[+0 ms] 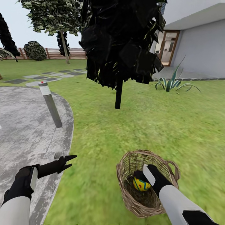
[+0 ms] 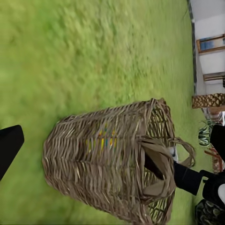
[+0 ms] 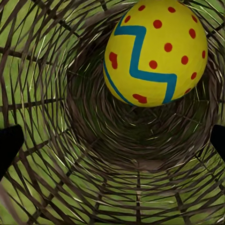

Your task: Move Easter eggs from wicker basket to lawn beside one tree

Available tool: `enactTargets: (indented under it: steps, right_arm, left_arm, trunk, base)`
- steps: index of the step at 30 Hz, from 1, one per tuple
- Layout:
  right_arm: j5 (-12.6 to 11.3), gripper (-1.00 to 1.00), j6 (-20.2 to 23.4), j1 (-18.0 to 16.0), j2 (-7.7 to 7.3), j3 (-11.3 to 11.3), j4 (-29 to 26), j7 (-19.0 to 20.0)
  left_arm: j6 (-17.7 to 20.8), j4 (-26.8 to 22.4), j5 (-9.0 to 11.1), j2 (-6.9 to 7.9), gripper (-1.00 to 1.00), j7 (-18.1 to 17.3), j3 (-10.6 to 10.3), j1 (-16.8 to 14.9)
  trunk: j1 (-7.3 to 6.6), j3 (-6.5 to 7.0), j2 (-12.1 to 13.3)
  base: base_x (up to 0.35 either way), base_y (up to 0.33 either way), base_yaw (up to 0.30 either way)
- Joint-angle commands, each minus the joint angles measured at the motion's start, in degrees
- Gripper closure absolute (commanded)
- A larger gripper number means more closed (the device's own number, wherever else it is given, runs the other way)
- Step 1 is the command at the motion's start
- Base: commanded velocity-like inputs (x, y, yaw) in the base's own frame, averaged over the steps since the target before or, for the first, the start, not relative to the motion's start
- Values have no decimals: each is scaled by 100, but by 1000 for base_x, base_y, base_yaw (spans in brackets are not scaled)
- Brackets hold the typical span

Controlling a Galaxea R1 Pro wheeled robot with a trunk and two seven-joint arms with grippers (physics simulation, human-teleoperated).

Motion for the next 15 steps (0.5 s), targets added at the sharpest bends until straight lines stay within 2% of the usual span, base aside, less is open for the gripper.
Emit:
enactTargets:
  steps: [1, 15]
  right_arm:
    - [-53, -100, 12, -1, 2, -7, -13, -45]
    - [-61, -100, -21, 6, -15, -14, -36, -34]
  left_arm:
    - [39, -3, -57, -3, -100, -56, 20, -6]
    - [39, -3, -57, -3, -100, -56, 21, -6]
  trunk:
    - [1, -28, -4]
    - [37, -338, -23]
  base:
    - [0, 0, 0]
    - [0, 0, 0]
